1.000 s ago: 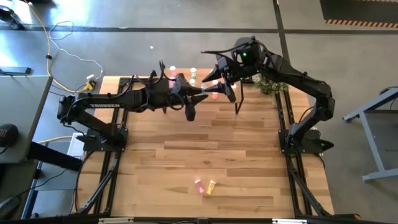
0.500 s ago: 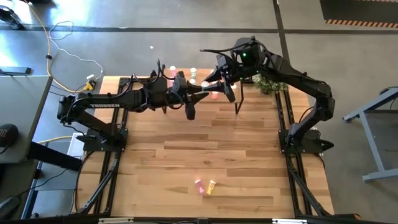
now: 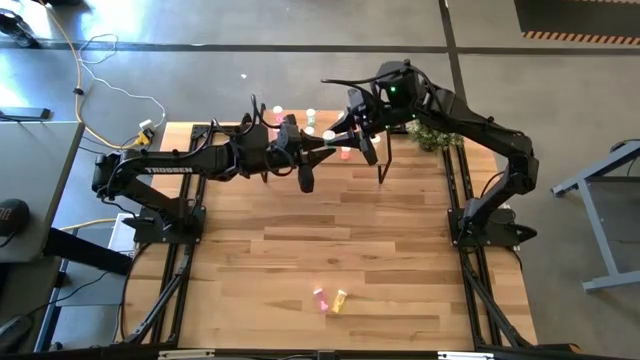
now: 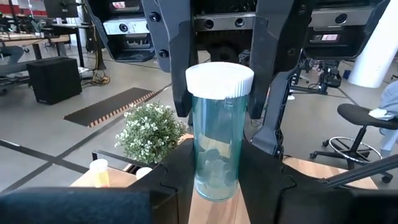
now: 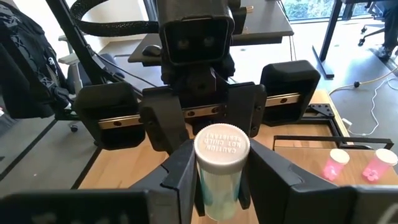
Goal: Pick and place medicine bottles onto shelf by color
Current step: Put the blue pill bottle on the shelf aligned with the other blue pill bottles
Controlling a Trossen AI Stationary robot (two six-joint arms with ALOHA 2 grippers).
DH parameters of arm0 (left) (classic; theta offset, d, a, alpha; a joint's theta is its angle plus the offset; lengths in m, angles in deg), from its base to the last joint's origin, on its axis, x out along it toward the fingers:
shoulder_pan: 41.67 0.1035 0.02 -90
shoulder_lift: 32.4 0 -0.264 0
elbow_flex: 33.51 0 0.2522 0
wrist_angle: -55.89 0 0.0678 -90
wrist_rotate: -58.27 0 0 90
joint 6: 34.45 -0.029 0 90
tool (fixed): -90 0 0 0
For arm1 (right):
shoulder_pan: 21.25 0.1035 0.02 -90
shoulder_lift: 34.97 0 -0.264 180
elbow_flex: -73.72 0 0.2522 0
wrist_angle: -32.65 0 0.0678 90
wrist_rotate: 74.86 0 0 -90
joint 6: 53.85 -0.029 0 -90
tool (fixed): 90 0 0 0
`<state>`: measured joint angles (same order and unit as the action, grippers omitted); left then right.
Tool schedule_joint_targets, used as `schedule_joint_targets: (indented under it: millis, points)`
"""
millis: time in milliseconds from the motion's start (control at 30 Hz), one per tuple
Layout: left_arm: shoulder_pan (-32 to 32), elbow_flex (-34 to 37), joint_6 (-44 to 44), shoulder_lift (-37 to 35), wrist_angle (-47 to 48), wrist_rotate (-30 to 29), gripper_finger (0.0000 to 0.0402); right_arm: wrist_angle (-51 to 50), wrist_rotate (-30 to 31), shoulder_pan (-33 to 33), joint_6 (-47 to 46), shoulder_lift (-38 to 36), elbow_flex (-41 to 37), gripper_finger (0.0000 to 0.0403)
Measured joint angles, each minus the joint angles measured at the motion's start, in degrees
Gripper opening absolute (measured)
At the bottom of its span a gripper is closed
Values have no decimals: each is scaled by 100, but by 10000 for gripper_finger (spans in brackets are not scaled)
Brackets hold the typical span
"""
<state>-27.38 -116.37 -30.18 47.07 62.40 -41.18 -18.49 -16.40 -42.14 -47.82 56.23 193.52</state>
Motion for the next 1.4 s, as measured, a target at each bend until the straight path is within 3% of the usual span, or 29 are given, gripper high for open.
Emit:
schedule_joint_targets:
  millis: [600,967,1133,1400]
  points:
    - [95,0,0,2,-10,-16,118,0,150,-4,39,0,0,100]
    - [103,0,-343,2,22,-3,183,-13,479,-23,41,1,0,99]
    - [111,0,-343,-63,486,-323,218,-12,561,-131,41,1,0,99]
    - [190,0,-298,-526,1165,-660,231,119,911,-464,-22,-2,-2,99]
